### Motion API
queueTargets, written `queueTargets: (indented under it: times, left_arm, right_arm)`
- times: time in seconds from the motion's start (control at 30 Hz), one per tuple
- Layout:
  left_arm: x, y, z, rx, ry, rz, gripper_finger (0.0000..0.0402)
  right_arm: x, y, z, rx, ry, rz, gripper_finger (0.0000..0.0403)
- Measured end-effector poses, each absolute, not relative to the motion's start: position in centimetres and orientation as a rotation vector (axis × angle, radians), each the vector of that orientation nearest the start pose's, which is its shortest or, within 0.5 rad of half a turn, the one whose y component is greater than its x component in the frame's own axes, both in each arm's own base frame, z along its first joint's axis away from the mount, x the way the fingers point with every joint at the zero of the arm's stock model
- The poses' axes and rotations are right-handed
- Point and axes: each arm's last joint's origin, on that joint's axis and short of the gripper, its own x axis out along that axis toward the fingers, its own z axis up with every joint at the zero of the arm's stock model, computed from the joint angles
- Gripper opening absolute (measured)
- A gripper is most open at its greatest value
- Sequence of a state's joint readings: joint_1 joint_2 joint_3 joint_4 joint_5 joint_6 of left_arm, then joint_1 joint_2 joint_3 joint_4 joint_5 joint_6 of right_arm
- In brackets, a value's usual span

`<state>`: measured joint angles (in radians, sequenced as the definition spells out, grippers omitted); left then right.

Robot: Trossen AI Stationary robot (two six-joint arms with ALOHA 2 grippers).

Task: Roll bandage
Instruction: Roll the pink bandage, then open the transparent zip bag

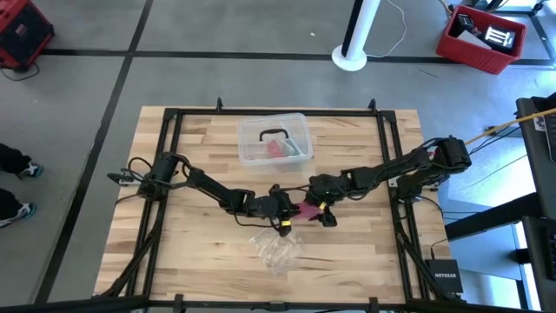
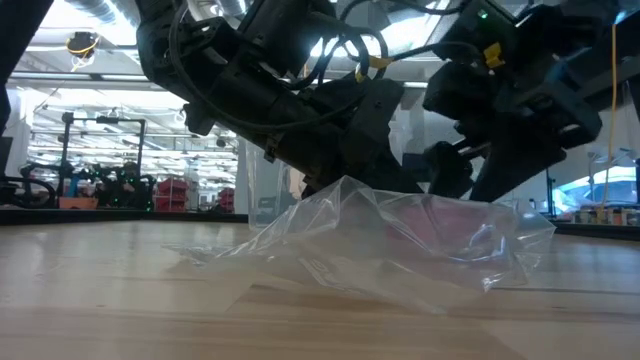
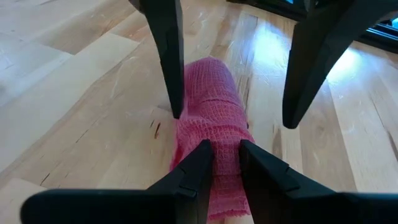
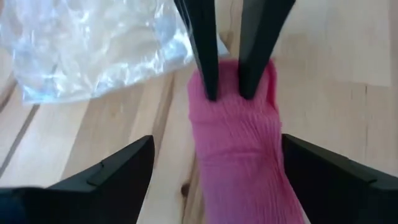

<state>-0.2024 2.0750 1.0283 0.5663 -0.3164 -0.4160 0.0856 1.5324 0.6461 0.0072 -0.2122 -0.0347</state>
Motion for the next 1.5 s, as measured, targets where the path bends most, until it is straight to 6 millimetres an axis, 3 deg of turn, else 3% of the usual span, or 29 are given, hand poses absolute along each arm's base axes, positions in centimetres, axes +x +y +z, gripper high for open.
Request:
queueTargets:
  times: [0.17,0.4,0.67,0.97,1.17,1.5]
  left_arm:
    - [40.0,-7.3,10.9,-0.28,0.433,0.206,0.0074]
    - [40.0,-7.3,10.8,-0.284,0.435,0.208,0.0074]
    - [39.8,-7.3,11.8,-0.253,0.435,0.197,0.0074]
    - [37.8,-8.7,17.0,-0.184,0.465,0.152,0.0074]
    - [36.5,-9.0,18.5,-0.17,0.517,0.182,0.0074]
    - [35.0,-12.5,18.7,-0.176,0.509,0.173,0.0074]
  right_arm:
    - [27.3,2.9,13.8,0.015,0.792,0.285,0.0344]
    - [26.7,2.9,11.4,0.01,0.893,0.305,0.0344]
    - [26.8,2.8,11.5,-0.011,0.903,0.277,0.0344]
    - [27.3,2.7,13.5,-0.053,0.982,0.247,0.0344]
    - [26.8,2.7,14.6,-0.024,0.978,0.232,0.0344]
    - [24.7,2.5,19.2,0.027,0.864,0.212,0.0344]
